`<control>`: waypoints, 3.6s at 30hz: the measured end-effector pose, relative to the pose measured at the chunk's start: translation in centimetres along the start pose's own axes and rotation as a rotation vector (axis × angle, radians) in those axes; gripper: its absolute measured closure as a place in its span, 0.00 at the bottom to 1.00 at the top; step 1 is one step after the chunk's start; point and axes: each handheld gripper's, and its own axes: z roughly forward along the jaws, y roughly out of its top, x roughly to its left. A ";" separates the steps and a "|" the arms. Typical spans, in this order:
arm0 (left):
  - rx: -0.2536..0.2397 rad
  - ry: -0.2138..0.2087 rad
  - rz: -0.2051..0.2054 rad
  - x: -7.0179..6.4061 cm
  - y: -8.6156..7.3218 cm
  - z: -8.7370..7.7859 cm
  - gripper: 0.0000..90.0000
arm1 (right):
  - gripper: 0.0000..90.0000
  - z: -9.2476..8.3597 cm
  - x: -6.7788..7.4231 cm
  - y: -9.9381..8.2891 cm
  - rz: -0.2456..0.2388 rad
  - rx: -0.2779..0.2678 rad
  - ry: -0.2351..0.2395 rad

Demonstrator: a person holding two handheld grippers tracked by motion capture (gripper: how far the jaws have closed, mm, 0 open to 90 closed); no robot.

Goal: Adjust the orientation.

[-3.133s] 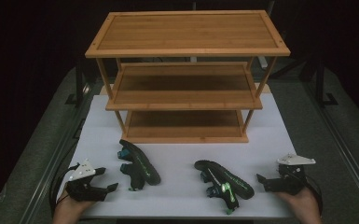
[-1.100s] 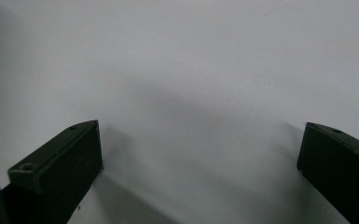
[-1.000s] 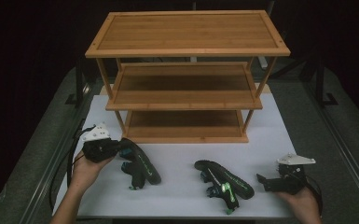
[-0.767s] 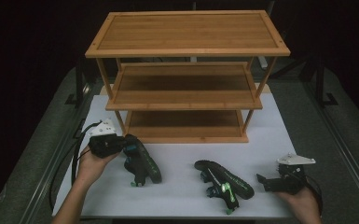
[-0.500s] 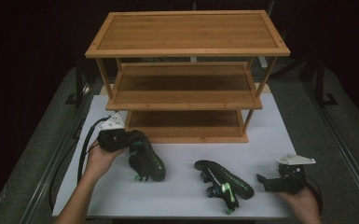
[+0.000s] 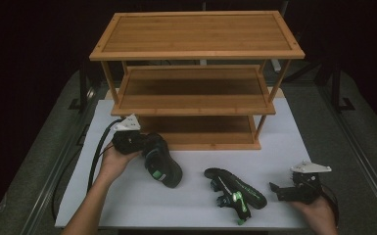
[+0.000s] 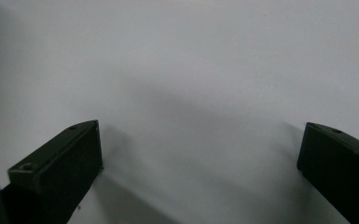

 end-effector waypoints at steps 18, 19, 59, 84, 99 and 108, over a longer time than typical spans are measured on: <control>-0.003 -0.039 0.002 -2.5 0.5 -1.5 1.00 | 0.00 0.0 0.0 0.0 -0.002 -0.001 -0.001; -0.008 -0.047 -0.003 -2.8 0.5 -1.7 1.00 | 0.00 0.0 0.0 0.0 -0.001 0.000 -0.001; 0.135 -0.176 0.051 -8.7 -1.0 2.0 0.90 | 0.00 0.0 0.0 0.0 0.000 0.001 0.000; 0.173 -0.225 0.061 -9.2 -4.1 -4.5 0.90 | 0.00 0.0 0.0 0.0 -0.002 0.000 -0.001; 0.060 -0.146 -0.001 -6.3 -4.4 -8.3 0.85 | 0.00 0.0 0.0 0.0 -0.002 0.000 -0.001; 0.152 -0.049 -0.036 -3.3 -7.0 -6.6 0.98 | 0.00 0.0 0.0 0.0 -0.001 0.001 -0.001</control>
